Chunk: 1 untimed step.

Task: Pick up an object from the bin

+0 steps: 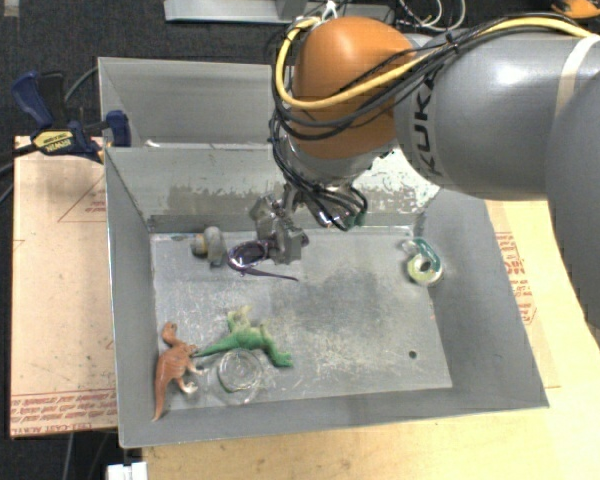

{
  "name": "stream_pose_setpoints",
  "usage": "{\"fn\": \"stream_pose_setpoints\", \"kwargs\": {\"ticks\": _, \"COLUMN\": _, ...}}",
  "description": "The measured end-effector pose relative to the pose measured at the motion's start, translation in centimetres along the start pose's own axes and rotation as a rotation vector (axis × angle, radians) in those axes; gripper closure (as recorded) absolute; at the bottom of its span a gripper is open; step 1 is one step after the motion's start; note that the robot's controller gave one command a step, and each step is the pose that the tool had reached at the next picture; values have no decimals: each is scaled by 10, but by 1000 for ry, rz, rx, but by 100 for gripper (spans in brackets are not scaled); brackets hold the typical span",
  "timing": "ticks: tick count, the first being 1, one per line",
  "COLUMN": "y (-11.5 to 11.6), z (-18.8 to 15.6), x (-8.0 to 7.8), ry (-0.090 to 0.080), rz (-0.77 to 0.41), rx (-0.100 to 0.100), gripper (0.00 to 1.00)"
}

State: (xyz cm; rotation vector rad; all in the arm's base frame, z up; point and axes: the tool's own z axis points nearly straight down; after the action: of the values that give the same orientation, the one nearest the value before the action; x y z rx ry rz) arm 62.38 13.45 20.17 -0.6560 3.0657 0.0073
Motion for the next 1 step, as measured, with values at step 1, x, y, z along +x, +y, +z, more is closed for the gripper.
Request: {"fn": "stream_pose_setpoints", "kwargs": {"ticks": 1, "y": 4, "z": 30, "x": -1, "ry": -6, "rz": -12, "rx": 0, "gripper": 100}}
